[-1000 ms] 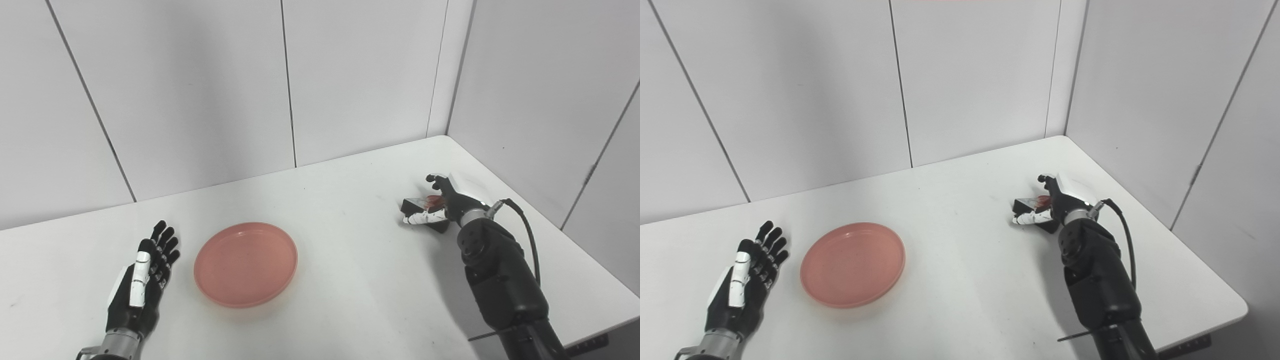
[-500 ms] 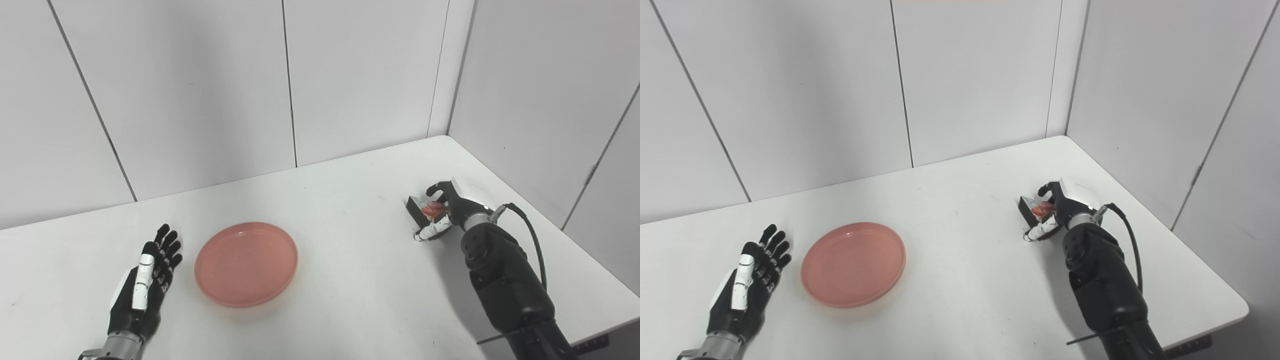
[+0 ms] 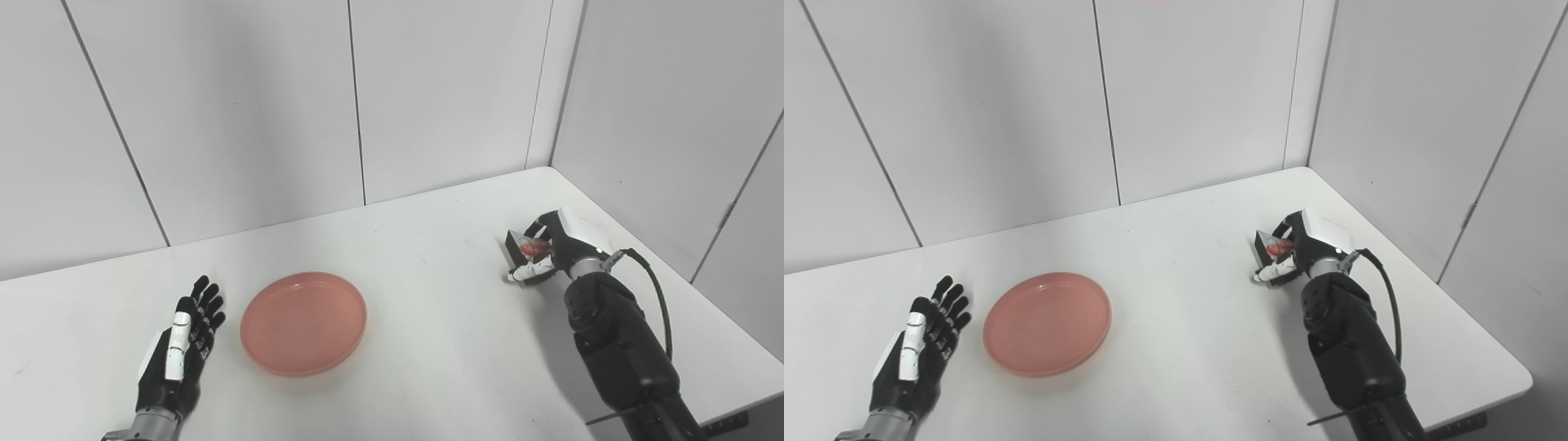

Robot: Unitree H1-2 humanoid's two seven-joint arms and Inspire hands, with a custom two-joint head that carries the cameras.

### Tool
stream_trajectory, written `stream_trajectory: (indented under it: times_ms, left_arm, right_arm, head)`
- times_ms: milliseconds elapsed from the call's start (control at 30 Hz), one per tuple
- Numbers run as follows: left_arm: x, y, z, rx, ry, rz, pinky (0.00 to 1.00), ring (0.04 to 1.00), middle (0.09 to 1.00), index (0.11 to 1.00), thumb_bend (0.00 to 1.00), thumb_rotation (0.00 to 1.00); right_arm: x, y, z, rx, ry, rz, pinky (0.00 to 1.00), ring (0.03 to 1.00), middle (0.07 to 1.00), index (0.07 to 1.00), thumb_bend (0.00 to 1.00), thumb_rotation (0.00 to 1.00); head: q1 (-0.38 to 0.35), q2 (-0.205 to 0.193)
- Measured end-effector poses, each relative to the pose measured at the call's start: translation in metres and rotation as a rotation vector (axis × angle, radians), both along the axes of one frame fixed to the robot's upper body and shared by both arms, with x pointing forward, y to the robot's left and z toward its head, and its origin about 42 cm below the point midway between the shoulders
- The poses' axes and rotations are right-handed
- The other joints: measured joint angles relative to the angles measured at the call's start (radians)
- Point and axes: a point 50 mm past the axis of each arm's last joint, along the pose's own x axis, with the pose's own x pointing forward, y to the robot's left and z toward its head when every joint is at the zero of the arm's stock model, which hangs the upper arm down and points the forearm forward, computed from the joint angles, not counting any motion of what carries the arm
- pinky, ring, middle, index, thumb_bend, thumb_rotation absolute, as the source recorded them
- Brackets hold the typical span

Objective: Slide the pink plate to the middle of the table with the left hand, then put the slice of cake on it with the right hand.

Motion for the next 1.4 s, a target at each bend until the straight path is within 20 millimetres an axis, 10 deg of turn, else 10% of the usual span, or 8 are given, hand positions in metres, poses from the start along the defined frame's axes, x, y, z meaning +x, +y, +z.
stream_trajectory:
  times_ms: [733, 1400]
  left_arm:
    - [0.000, -0.061, -0.001, 0.043, -0.038, 0.029, 1.00, 1.000, 1.000, 1.000, 0.59, 1.00]
    - [0.001, -0.087, 0.001, 0.069, -0.084, 0.061, 1.00, 1.000, 1.000, 1.000, 0.63, 1.00]
  right_arm:
    - [-0.016, 0.050, 0.030, 0.090, -0.163, 0.305, 0.26, 0.340, 0.437, 0.516, 0.52, 0.00]
    - [-0.025, 0.119, 0.011, 0.154, -0.087, 0.630, 0.27, 0.358, 0.463, 0.540, 0.51, 0.00]
  head:
    - [0.357, 0.015]
    - [0.390, 0.023]
